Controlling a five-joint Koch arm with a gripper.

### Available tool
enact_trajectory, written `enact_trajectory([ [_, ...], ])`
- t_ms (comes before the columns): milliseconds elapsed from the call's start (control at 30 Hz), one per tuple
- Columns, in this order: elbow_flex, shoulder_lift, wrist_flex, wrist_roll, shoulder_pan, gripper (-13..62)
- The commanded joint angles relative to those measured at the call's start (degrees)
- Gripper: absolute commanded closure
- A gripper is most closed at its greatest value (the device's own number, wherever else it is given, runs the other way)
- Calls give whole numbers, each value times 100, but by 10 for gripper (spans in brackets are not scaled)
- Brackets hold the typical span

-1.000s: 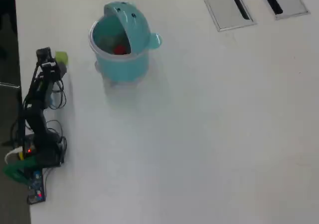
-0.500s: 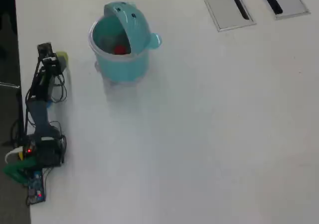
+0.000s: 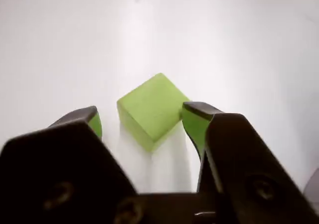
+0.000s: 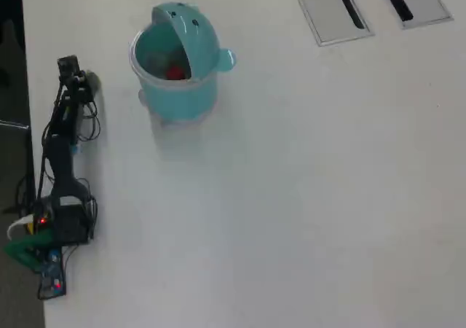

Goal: Grasp RGB lego blocks and put them in the bin one by one.

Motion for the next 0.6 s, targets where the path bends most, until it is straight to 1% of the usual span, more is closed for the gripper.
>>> enact_trajectory([
  [0,-668,123,-202,0,79,194],
  [100,-747,26,-202,-26,167,195],
  [333,-1600,-563,-158,-35,264,195],
  [467,-1749,-747,-114,-26,255,199],
  [533,-1687,-694,9,141,246,262],
  [567,-1687,-677,44,176,229,274],
])
